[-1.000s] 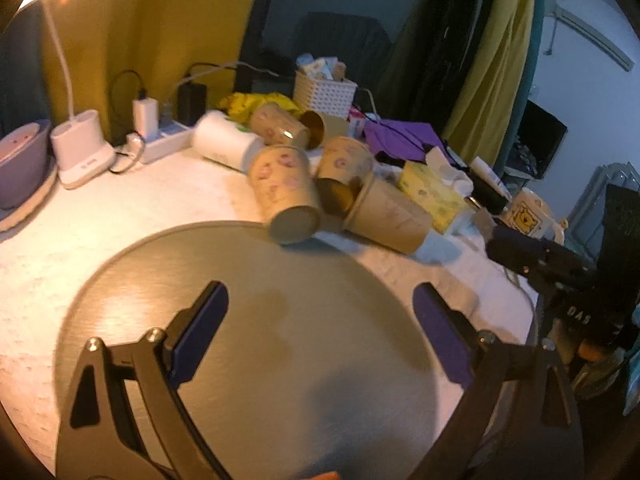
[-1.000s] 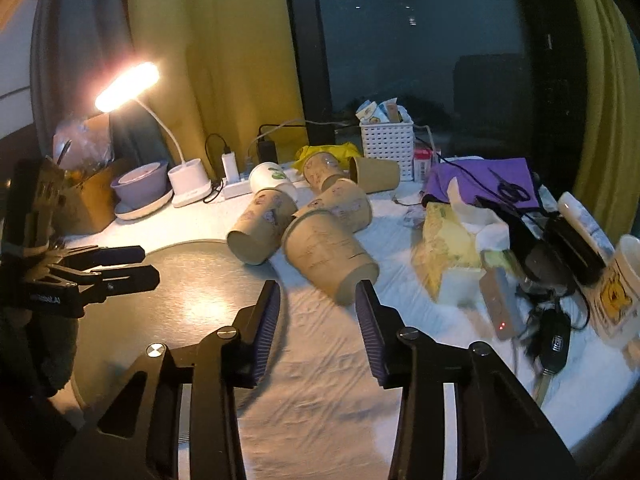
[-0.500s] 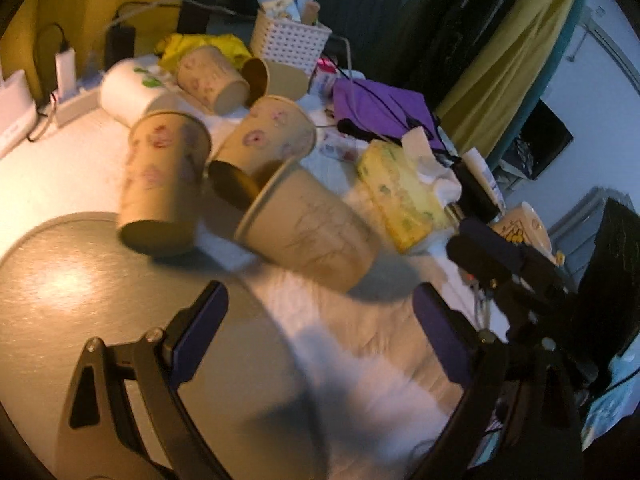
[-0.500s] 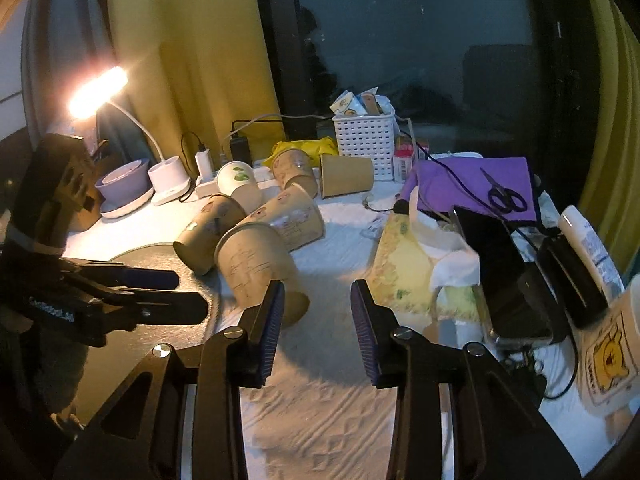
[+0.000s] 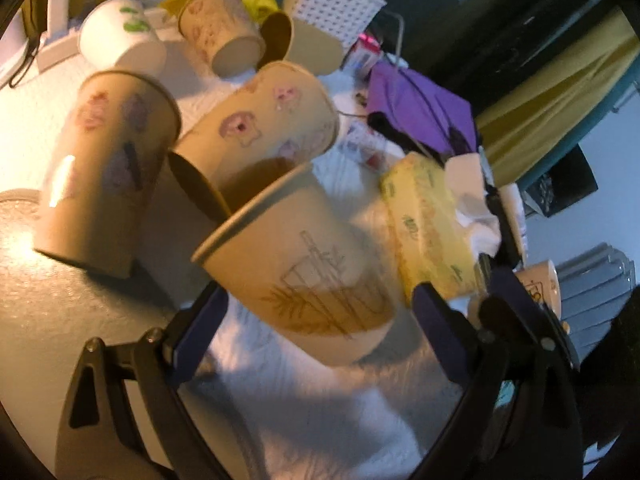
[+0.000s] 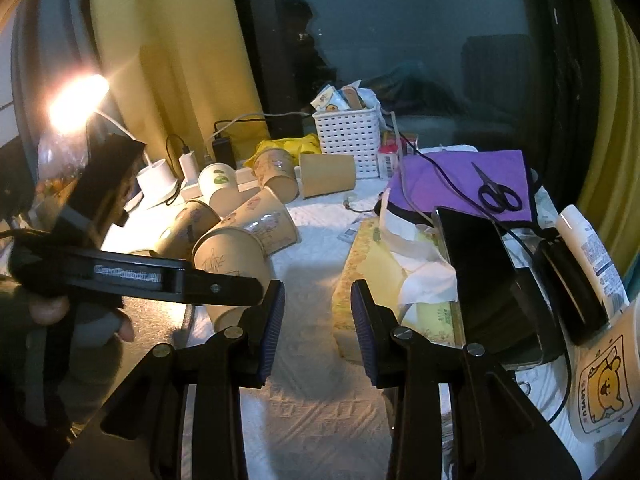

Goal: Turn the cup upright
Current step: 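Move the left tool toward the tipped tan bamboo-print paper cup, then close the left gripper on the tan cup's body and lift it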

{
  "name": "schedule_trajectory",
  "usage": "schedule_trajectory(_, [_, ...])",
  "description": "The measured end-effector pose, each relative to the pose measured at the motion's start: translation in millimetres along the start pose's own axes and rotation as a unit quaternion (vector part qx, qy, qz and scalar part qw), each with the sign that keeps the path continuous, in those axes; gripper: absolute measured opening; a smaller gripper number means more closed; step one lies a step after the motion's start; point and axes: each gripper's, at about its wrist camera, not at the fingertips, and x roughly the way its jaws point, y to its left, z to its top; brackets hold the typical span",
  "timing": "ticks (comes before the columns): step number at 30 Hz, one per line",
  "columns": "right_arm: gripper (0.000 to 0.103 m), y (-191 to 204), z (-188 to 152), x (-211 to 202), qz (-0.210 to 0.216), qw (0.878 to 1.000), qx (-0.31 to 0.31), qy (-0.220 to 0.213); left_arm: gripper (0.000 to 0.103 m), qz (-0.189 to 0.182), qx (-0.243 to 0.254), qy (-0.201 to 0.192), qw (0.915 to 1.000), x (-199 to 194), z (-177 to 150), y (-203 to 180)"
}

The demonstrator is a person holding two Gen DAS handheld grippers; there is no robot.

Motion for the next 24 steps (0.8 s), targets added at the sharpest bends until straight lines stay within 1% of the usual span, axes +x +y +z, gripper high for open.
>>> schedule_trajectory(3, [0.037, -1, -1, 0, -0.002, 1.0, 0.003, 0.0, 0.094, 0.008, 0.008, -0.007, 0.9999, 7, 5, -2])
schedule_trajectory(4, [0.037, -2, -2, -1, -0.002, 1.0, 0.004, 0.0, 0.091, 0.007, 0.01, -0.007, 0.9999, 9, 7, -3])
schedule_trajectory(5, [0.037, -2, -2, -1, -0.003, 1.0, 0.007, 0.001, 0.08, 0.012, 0.017, -0.005, 0.9998, 11, 9, -4])
schedule_trajectory(6, [0.037, -2, -3, -1, -0.004, 1.0, 0.009, 0.002, 0.076, 0.012, 0.021, -0.001, 0.9997, 14, 10, -3])
schedule_trajectory(7, [0.037, -1, -4, -2, -0.005, 1.0, 0.01, 0.002, 0.07, 0.009, 0.023, 0.004, 0.9997, 16, 11, -2])
schedule_trajectory(8, [0.037, 0, -5, -3, -0.007, 1.0, 0.011, 0.002, 0.067, 0.008, 0.026, 0.006, 0.9996, 17, 11, -2])
schedule_trajectory(11, [0.037, 6, -5, -7, -0.011, 1.0, 0.011, 0.0, 0.065, 0.004, 0.042, 0.005, 0.9991, 12, 8, -3])
schedule_trajectory(17, [0.037, 25, -5, -16, -0.02, 1.0, 0.01, -0.006, 0.065, -0.019, 0.07, 0.01, 0.9973, -10, -9, 1])
schedule_trajectory(24, [0.037, 61, -8, -29, -0.034, 0.999, 0.015, -0.01, 0.065, -0.038, 0.122, -0.014, 0.9917, -51, -32, 13])
